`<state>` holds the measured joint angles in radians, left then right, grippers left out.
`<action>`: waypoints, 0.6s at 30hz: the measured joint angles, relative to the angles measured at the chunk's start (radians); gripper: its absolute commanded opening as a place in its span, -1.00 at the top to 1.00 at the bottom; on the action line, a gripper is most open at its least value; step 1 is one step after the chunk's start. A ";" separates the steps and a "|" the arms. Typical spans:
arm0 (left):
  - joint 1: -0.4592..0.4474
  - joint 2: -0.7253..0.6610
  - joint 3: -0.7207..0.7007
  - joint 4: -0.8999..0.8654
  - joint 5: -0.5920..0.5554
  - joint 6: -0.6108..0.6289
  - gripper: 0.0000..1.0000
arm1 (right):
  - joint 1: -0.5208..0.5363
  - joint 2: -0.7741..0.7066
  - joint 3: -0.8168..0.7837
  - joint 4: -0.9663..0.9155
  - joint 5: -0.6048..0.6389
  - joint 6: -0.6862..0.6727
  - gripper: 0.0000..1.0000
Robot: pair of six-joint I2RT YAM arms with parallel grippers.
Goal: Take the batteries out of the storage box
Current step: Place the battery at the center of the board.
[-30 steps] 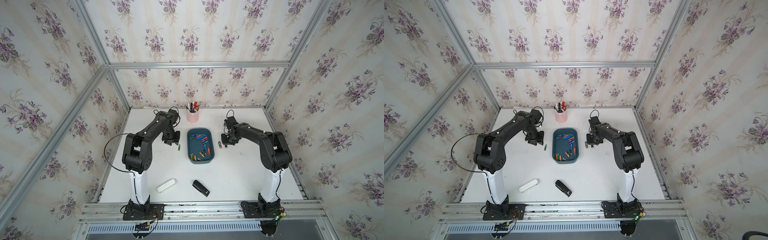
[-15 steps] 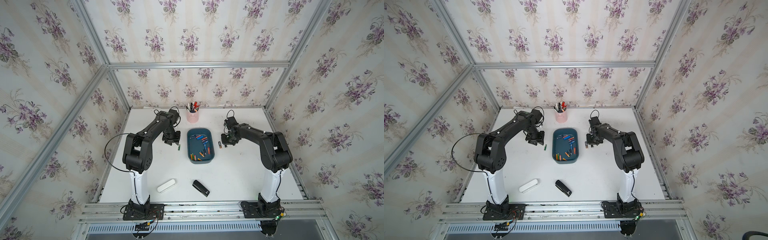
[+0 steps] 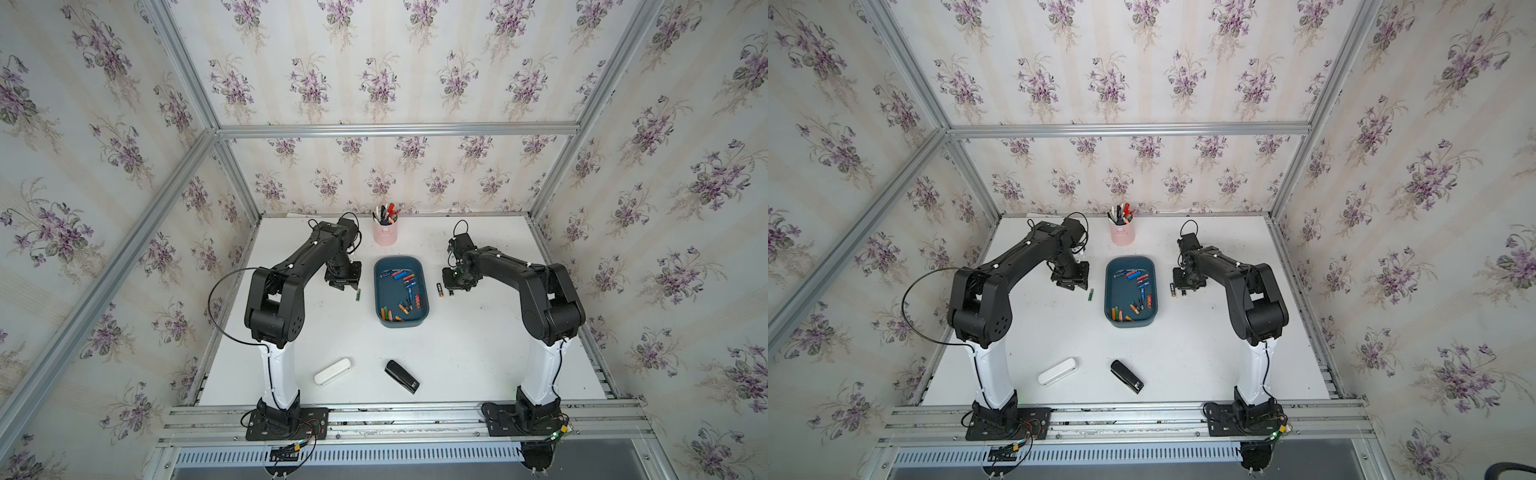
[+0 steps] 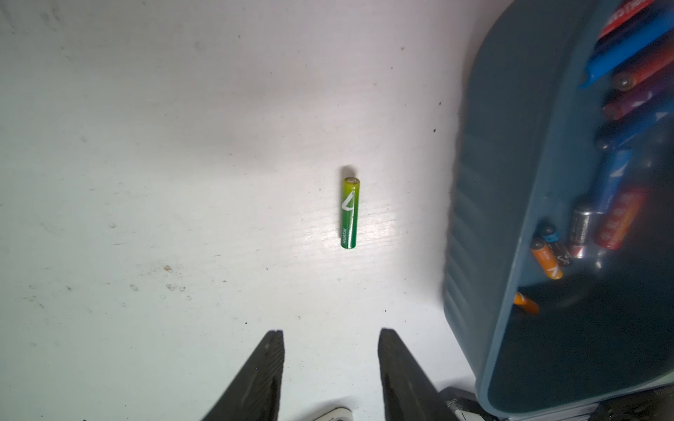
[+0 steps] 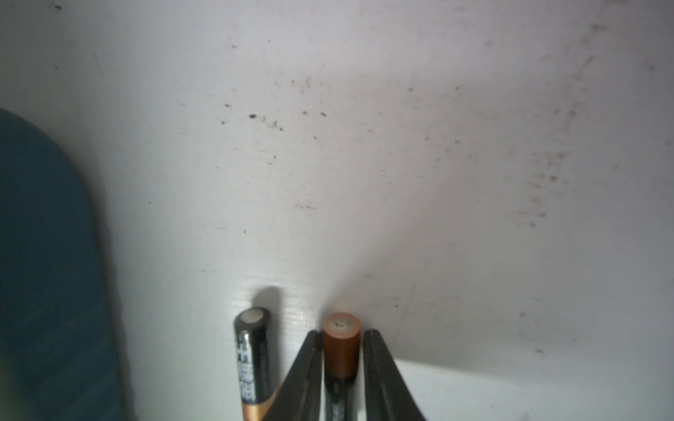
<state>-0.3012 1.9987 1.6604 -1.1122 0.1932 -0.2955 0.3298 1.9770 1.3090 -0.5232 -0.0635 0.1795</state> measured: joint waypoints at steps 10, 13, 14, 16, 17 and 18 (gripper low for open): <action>-0.002 0.001 0.028 -0.012 -0.005 0.000 0.04 | 0.000 -0.002 0.037 -0.027 -0.001 0.000 0.37; -0.002 0.001 0.042 -0.019 -0.006 0.000 0.03 | 0.000 -0.002 0.059 -0.032 -0.004 0.000 0.34; -0.003 0.001 0.047 -0.021 -0.007 0.000 0.03 | 0.000 -0.002 0.067 -0.034 -0.005 0.000 0.33; -0.008 0.001 0.060 -0.028 -0.015 0.000 0.03 | 0.000 -0.003 0.081 -0.040 -0.005 0.000 0.28; -0.016 0.001 0.074 -0.039 -0.039 0.000 0.02 | 0.000 -0.007 0.089 -0.050 -0.005 0.001 0.26; -0.030 0.001 0.095 -0.053 -0.067 0.000 0.02 | 0.000 -0.012 0.098 -0.061 -0.006 0.001 0.25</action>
<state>-0.3309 1.9999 1.7557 -1.1656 0.1261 -0.2958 0.3298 1.9648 1.4075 -0.5842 -0.0696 0.1806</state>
